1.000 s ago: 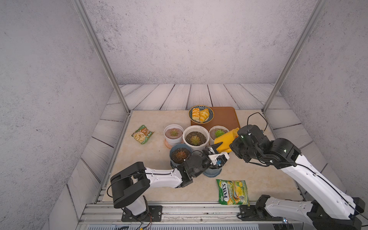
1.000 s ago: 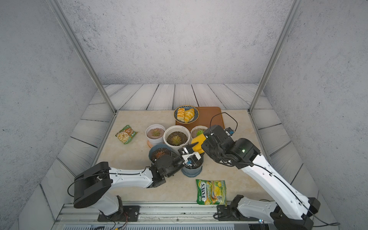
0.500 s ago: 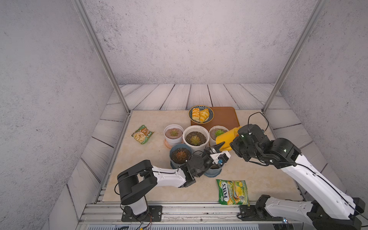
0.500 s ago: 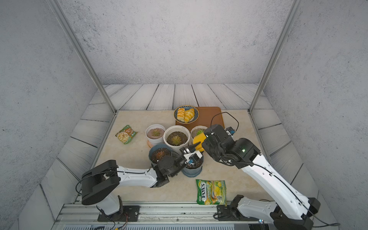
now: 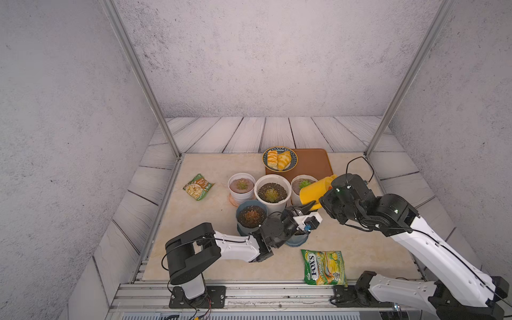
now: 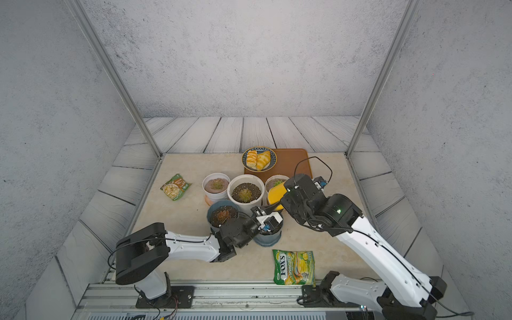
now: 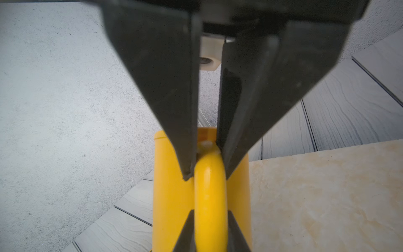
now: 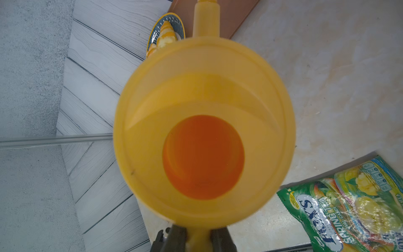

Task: Water the succulent around the soil edge
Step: Pick up the watering can from the center of the board, then water the soil of the potted plant with water.

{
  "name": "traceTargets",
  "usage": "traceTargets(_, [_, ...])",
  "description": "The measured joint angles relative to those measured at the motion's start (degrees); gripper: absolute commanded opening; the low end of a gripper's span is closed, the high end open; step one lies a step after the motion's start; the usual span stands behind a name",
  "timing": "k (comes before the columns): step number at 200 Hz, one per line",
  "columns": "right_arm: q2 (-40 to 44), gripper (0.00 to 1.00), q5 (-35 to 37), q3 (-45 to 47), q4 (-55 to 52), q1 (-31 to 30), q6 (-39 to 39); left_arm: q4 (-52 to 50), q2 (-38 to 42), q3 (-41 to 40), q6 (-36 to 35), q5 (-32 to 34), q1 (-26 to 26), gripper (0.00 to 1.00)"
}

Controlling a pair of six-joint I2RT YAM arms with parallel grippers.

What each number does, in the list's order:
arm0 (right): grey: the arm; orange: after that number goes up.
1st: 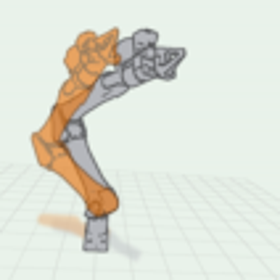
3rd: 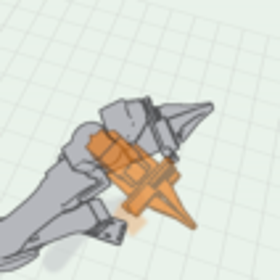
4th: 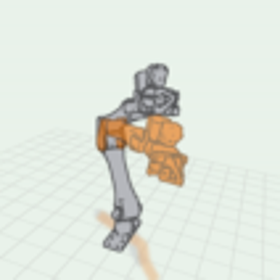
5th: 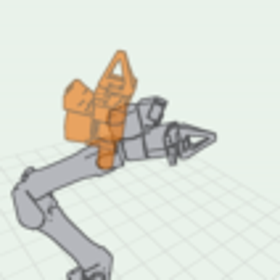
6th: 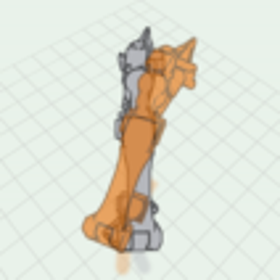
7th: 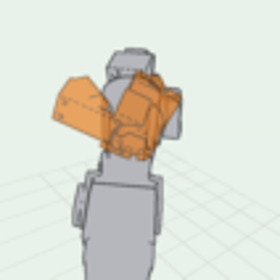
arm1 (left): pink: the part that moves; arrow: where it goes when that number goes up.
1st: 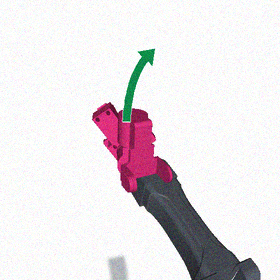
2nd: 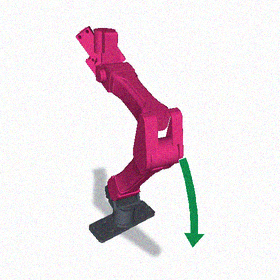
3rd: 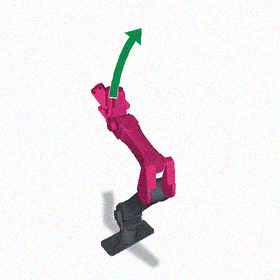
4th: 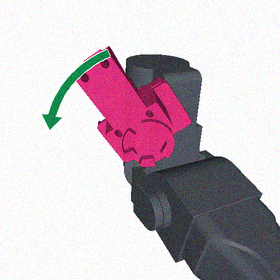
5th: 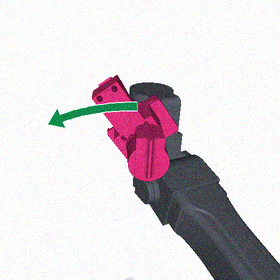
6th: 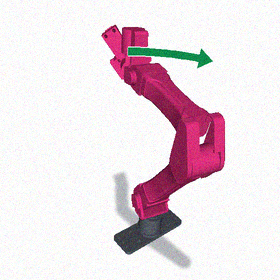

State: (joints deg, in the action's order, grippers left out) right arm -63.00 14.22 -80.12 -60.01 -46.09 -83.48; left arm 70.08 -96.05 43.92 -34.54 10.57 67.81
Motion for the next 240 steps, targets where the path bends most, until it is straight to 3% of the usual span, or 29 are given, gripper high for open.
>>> traceTargets(44, [3.39, 0.43, -0.31, 4.98, 7.67, -1.01, 12.90, -2.62, 4.66, -2.62, 0.96, 2.99, 0.35, 0.00])
traceTargets(60, [5.25, 0.65, -2.01, 6.16, 10.60, -1.09, 20.52, -2.91, 6.75, -3.74, 1.22, 3.67, 0.33, 0.00])
traceTargets(76, [6.91, 0.81, -4.31, 6.47, 12.92, -1.09, 27.67, -3.54, 10.21, -5.42, 1.53, 4.35, 0.28, 0.00])
traceTargets(108, [11.10, 0.82, -6.91, 5.60, 17.05, -1.09, 41.42, -8.55, 21.68, -9.33, 3.69, 4.28, 0.26, 0.00])
traceTargets(137, [17.25, 0.85, -5.88, 5.66, 20.52, -1.09, 53.11, -17.90, 37.64, -14.38, 9.38, 3.28, 0.46, 0.00])
traceTargets(153, [20.81, 0.99, -4.15, 7.96, 23.21, -1.09, 57.33, -24.87, 48.00, -16.72, 13.68, 3.15, 0.46, 0.00])
traceTargets(197, [26.12, 0.99, -6.05, 20.57, 32.85, -0.92, 63.41, -54.90, 77.85, -14.80, 30.36, 9.20, 0.46, 0.00])
traceTargets(240, [23.23, 0.99, -10.80, 28.28, 38.53, -0.92, 68.83, -80.59, 92.15, -9.70, 43.30, 13.88, 0.46, 0.00])
